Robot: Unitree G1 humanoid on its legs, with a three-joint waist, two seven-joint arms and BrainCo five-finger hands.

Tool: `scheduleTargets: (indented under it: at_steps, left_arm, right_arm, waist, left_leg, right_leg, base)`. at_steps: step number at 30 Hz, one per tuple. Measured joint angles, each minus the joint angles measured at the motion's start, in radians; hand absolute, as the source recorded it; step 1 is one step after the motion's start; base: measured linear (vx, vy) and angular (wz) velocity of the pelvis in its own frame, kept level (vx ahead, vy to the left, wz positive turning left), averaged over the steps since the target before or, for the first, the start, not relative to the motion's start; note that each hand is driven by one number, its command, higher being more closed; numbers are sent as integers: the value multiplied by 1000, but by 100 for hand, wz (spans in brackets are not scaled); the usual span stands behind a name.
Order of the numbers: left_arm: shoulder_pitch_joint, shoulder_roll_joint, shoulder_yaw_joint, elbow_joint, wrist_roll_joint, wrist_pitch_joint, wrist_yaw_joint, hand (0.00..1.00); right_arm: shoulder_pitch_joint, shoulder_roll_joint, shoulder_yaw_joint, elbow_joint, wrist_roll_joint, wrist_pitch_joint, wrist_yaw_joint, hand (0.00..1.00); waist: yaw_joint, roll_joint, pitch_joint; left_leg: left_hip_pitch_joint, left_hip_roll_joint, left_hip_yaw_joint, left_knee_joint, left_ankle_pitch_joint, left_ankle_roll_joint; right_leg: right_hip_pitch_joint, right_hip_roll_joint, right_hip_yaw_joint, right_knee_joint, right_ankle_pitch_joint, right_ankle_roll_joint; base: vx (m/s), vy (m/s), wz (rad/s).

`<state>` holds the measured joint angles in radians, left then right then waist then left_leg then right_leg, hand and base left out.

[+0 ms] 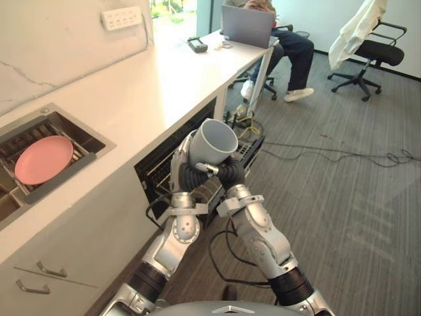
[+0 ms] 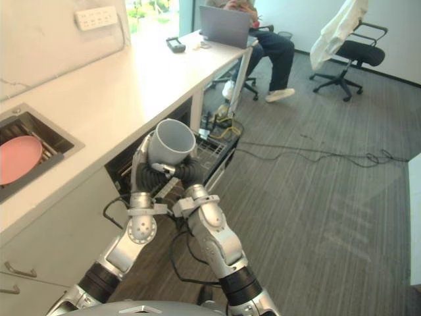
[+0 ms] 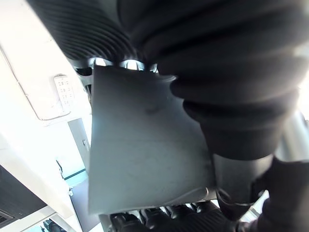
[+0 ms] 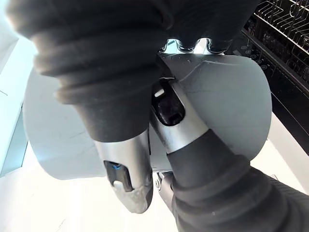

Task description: Walk over to the sink, pick up the cup, carry it to the dishwasher, place the cup inside the dishwasher, then close the dishwasher door

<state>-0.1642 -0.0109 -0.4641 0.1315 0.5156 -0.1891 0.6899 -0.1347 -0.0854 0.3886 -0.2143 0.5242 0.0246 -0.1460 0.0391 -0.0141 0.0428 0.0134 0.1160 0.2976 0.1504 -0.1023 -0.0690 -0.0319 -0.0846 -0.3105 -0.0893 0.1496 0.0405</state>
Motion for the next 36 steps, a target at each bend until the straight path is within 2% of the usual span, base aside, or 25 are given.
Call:
scheduleTargets:
  at_steps: [2, 3, 9, 19, 24, 25, 28, 31, 36]
  left_arm:
    - [0, 1, -4, 6, 0, 0, 0, 100]
    - [0, 1, -7, 8, 0, 0, 0, 100]
    - [3, 13, -10, 40, -1, -1, 6, 100]
    - [16, 32, -11, 45, -1, -18, 8, 100]
    - [36, 42, -12, 46, -2, -36, 46, 100]
    - [40, 42, -12, 46, -3, -39, 58, 0]
    - [66, 43, -18, 61, -7, -44, 73, 0]
    - [91, 43, -19, 101, -13, -36, 73, 0]
    - [92, 39, -17, 104, -14, -36, 74, 0]
  right_arm:
    - [-4, 0, -3, 0, 0, 0, -11, 0]
    - [-5, 0, -5, 0, 0, 0, -12, 100]
    - [-6, -1, -19, 0, -1, 0, -24, 100]
    - [-8, -2, -11, 0, -22, 0, -35, 100]
    - [-18, -5, 1, 0, -34, 0, -37, 100]
    - [-24, -5, 2, 0, -51, 0, -37, 100]
    - [-58, -4, -5, -5, -70, -3, -44, 100]
    - [-101, -3, -23, -14, -91, -28, -64, 100]
    - [-110, 9, -46, -53, -92, -45, -84, 100]
  waist:
    - [0, -1, -2]
    - [1, -1, -3]
    - [2, -14, -18]
    - [9, -14, -18]
    - [13, -14, -18]
    - [13, -14, -18]
    - [12, -14, -18]
    - [13, -15, -18]
    - [15, -18, -17]
  left_leg:
    - [0, 0, 0, -1, 0, 0]
    - [0, 0, 0, -1, 0, 0]
    - [3, -1, 0, -15, 9, -4]
    - [4, -1, 0, -16, 10, -5]
    - [4, -1, 0, -17, 10, -5]
    - [4, -1, 0, -18, 10, -5]
    - [4, -1, 0, -18, 10, -4]
    - [4, -2, 0, -19, 12, -4]
    - [4, -3, 0, -24, 17, -1]
  right_leg:
    - [0, 0, 0, 0, 0, 0]
    - [0, 0, 0, 0, 0, 0]
    - [-3, 2, 1, 0, 0, 0]
    - [-3, 2, 1, 0, 0, 0]
    - [-3, 2, 1, 0, 0, 0]
    - [-2, 2, 1, 0, 0, 0]
    - [-1, 2, 2, 0, 2, -1]
    - [-1, 2, 2, 0, 5, -4]
    - [-1, 0, 0, 0, 6, -1]
  base:
    - [-9, 30, 0]
    - [-12, 36, 0]
    - [0, 0, 0]
    - [0, 0, 0]
    - [0, 0, 0]
    - [0, 0, 0]
    - [0, 0, 0]
    - [0, 0, 0]
    - [0, 0, 0]
